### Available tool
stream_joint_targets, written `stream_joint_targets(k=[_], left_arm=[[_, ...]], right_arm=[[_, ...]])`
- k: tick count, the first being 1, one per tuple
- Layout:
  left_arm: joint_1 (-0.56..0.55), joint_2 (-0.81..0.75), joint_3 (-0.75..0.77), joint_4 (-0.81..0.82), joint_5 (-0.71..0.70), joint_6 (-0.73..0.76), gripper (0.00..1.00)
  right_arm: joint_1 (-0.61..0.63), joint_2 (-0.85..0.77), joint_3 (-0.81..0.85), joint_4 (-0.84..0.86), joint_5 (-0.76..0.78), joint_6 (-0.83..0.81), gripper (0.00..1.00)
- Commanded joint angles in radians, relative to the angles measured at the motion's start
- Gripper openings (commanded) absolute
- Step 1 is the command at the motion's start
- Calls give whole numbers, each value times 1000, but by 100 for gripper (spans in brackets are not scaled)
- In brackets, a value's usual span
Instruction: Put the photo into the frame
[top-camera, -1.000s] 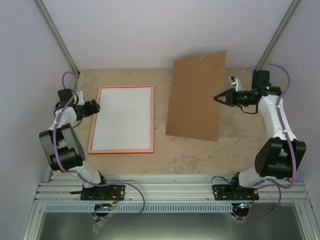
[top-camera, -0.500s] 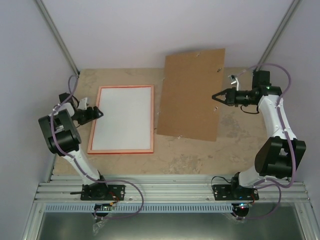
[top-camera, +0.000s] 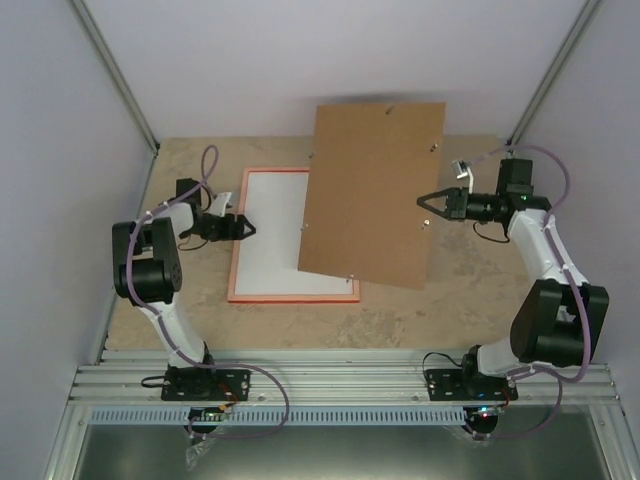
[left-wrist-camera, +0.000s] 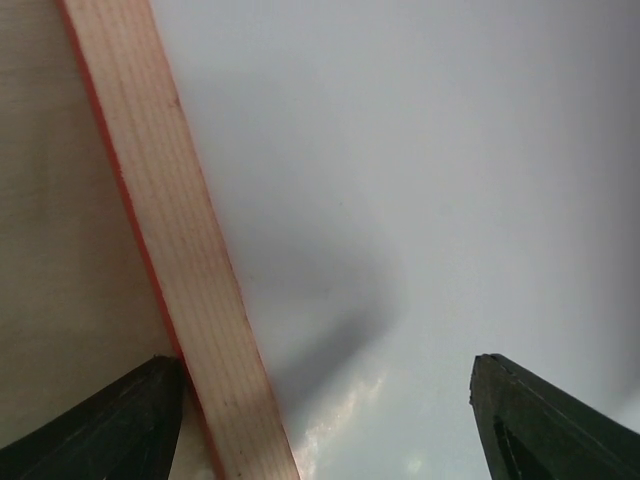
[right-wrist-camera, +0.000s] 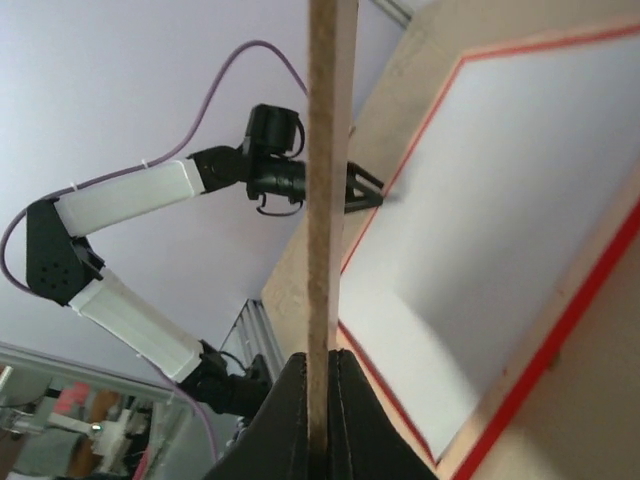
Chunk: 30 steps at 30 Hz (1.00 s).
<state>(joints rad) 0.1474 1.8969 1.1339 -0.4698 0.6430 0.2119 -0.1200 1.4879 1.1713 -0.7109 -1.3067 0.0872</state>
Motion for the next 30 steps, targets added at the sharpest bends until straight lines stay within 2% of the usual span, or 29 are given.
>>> stream_joint_targets(k=[1, 5, 7, 11, 14, 19, 21, 23, 25, 27, 30], left_arm=[[-41, -24, -7, 13, 48, 1, 81], [-71, -53, 7, -11, 27, 15, 82], [-71, -68, 44, -58, 18, 37, 84], [-30, -158, 118, -66, 66, 40, 89], [12, -225, 140, -14, 116, 11, 92], [39, -229, 181, -22, 142, -17, 93], [46, -224, 176, -6, 152, -40, 93], [56, -226, 162, 30, 179, -87, 92], [65, -234, 171, 57, 229, -124, 92], [65, -256, 187, 78, 243, -137, 92], [66, -310, 182, 99, 207, -98, 93]], right_arm=[[34, -98, -50, 803, -106, 399, 1], [98, -94, -19, 1248, -54, 560, 1], [135, -93, 15, 1311, -50, 546, 1], [176, -110, 94, 1240, -22, 379, 1], [189, -121, 107, 1354, 22, 448, 1], [213, -136, 28, 1311, 5, 464, 1], [230, -141, 13, 1373, -8, 501, 1], [243, -132, 33, 1210, 5, 379, 0], [241, -103, 32, 1257, -20, 463, 1], [241, -57, 33, 1228, -33, 488, 0], [240, 12, 51, 1217, -55, 563, 1]])
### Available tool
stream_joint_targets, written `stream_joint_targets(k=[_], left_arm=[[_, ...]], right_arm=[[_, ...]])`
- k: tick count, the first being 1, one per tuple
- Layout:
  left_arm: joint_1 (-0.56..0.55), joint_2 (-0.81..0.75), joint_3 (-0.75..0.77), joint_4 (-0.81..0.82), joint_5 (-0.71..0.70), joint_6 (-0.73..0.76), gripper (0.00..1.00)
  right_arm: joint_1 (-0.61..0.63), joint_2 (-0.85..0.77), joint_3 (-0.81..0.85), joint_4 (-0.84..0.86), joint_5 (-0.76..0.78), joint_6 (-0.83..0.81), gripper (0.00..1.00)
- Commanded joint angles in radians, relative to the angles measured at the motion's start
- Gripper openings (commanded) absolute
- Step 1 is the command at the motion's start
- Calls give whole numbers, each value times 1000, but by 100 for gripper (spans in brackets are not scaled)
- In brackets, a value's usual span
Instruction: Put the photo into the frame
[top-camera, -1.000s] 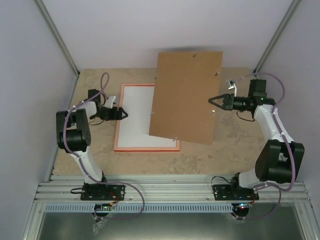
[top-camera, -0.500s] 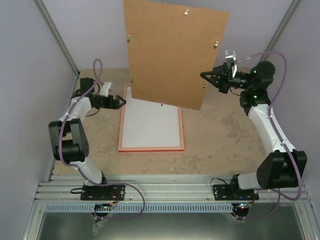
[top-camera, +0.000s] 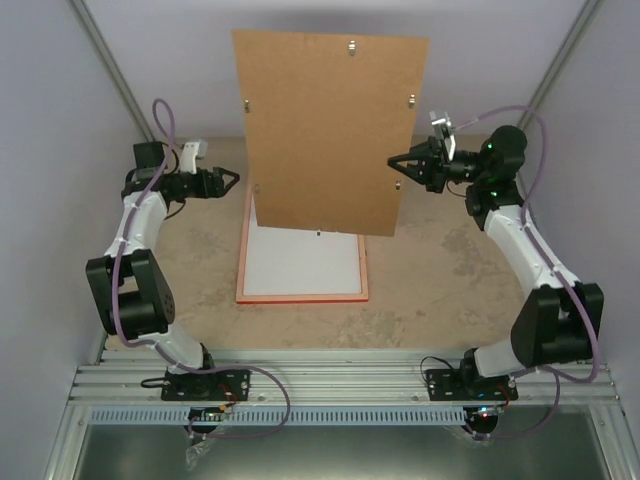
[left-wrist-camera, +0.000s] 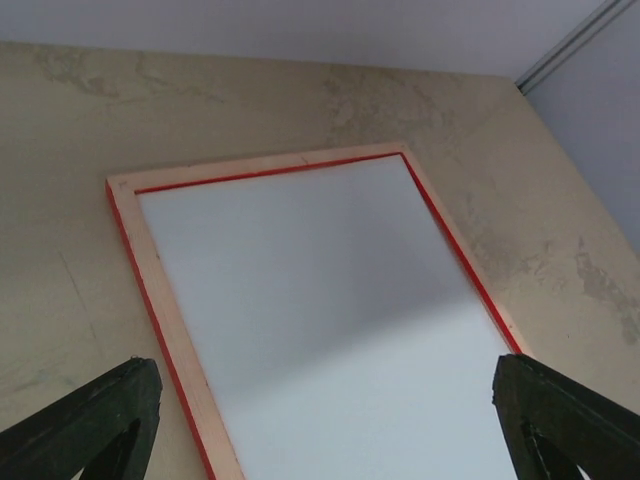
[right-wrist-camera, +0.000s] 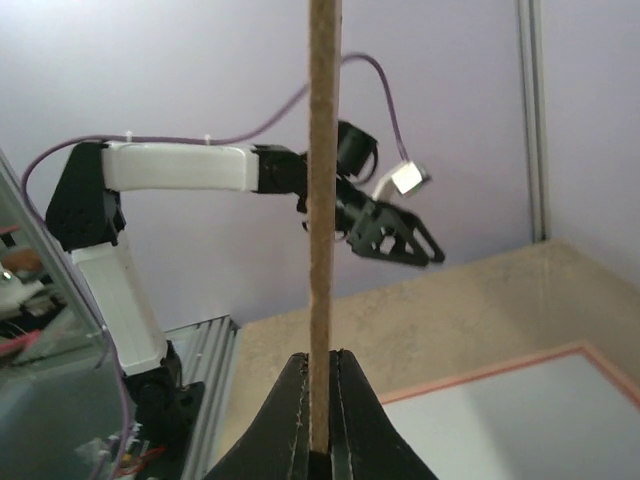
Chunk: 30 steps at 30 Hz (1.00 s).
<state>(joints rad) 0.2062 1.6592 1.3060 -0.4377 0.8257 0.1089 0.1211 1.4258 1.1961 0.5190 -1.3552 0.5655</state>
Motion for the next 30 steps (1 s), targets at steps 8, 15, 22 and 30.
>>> stream_joint_targets(k=[8, 15, 22, 30], left_arm=[[7, -93, -20, 24, -42, 61, 92], [6, -151, -74, 105, -95, 28, 90], [0, -300, -76, 79, -117, 228, 90], [-367, -399, -66, -175, -255, 523, 91]], right_arm=[[1, 186, -9, 65, -37, 210, 1], [3, 295, -31, 112, -24, 317, 1], [5, 383, -60, 310, 18, 526, 1], [12, 441, -95, 361, 36, 636, 1]])
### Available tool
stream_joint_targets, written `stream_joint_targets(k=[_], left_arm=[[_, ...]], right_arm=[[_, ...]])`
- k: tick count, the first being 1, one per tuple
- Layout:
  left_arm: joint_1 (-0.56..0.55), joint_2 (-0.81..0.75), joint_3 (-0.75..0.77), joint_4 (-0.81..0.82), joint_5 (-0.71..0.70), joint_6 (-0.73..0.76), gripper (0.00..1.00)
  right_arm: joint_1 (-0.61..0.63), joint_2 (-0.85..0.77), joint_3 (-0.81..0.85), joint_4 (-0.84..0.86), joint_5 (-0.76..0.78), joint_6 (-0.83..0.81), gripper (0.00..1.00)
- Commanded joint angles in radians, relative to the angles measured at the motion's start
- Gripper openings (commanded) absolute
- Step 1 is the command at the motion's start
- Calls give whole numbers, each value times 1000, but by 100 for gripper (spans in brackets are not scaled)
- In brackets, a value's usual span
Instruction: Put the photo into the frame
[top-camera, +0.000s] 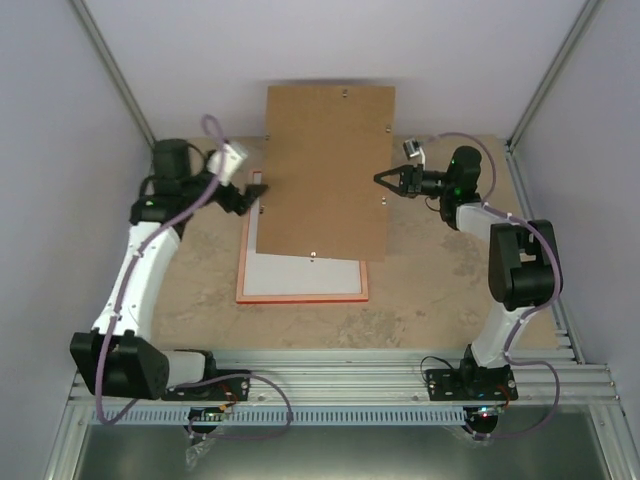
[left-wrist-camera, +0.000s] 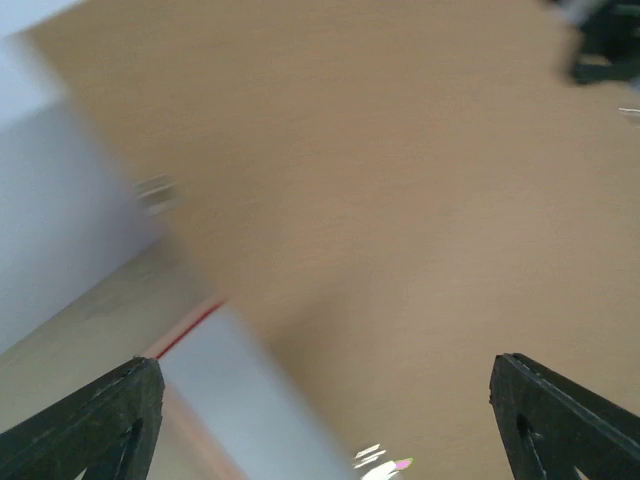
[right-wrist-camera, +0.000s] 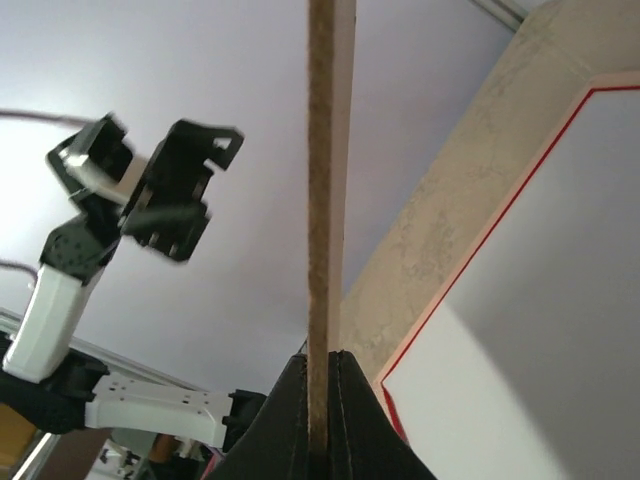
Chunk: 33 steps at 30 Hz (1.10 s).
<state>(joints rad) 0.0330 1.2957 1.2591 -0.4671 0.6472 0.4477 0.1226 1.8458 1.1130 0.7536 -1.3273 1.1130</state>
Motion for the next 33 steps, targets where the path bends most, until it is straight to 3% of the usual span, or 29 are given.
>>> stream_joint_targets(k=[1, 7, 10, 20, 33], left_arm=[[-244, -43, -30, -150, -94, 191, 91], [-563, -38, -77, -161, -290, 213, 91], [-660, -34, -104, -139, -401, 251, 92], [-770, -29, -196, -79, -584, 362, 95], [-798, 1, -270, -39, -710, 462, 96]], right_arm=[[11, 25, -16, 128, 9, 95, 1], [11, 43, -51, 208, 10, 171, 1], [11, 44, -58, 215, 2, 180, 1], [13, 33, -91, 244, 9, 220, 1], [22, 40, -90, 243, 20, 220, 1]])
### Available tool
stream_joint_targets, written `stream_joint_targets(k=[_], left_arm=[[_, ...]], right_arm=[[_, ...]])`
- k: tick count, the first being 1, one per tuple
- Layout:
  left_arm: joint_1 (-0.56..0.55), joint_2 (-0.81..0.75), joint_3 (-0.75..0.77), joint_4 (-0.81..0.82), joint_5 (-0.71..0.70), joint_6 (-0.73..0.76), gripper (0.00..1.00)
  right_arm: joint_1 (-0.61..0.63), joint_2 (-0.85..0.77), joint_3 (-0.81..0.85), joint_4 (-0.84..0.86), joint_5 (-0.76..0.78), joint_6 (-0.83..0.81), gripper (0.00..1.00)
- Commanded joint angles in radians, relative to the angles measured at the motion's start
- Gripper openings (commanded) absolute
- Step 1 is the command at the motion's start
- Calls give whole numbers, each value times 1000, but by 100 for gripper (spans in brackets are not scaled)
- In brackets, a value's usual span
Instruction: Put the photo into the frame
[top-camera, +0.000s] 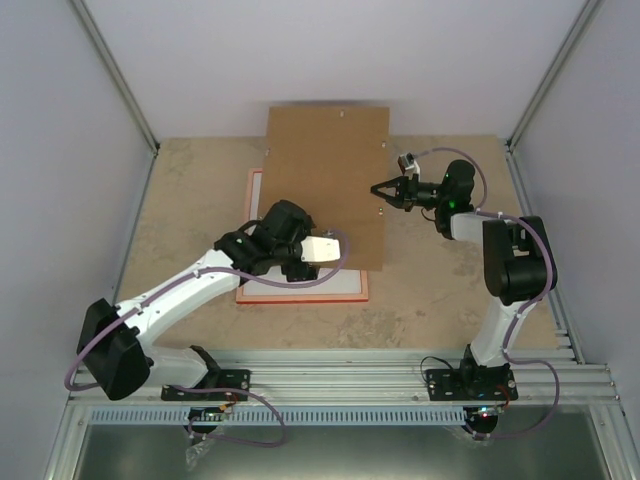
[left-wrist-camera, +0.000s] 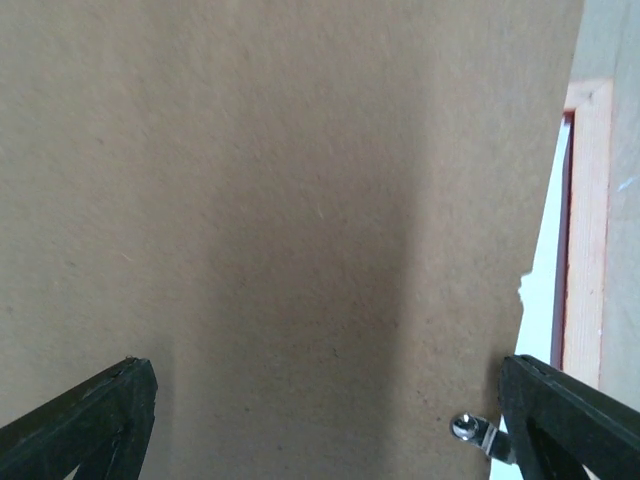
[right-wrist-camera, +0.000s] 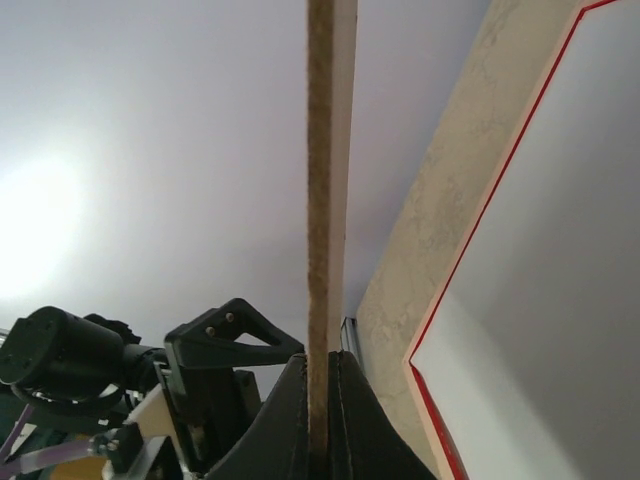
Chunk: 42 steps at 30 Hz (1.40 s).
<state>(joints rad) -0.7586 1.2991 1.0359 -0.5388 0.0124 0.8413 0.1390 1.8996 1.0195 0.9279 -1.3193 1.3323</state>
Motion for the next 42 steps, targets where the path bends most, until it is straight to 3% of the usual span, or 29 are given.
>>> stream_joint_targets(k=[1, 6, 14, 17, 23, 28, 37, 42], left_arm=[[-7, -7, -60, 40, -89, 76, 95], [11, -19, -76, 38, -115, 91, 96], [136, -32, -49, 22, -86, 85, 95], [186, -43, -26, -22, -3, 60, 94], [299, -155, -75, -79, 295, 59, 97], [335, -176, -75, -48, 397, -159, 97], [473, -187, -138, 172, 272, -505, 97], [607, -120, -104, 197, 295, -656, 99]], right_arm=[[6, -14, 4, 69, 11, 1, 1], [7, -19, -1, 50, 1, -18, 1], [7, -31, -12, -54, -19, -103, 0], [7, -20, -9, -62, -18, -115, 1], [15, 23, 2, -48, -8, -121, 1], [37, 77, 0, -1, -2, -113, 1], [88, 195, 9, 142, 24, -34, 1], [96, 251, 16, 150, 21, -27, 1]])
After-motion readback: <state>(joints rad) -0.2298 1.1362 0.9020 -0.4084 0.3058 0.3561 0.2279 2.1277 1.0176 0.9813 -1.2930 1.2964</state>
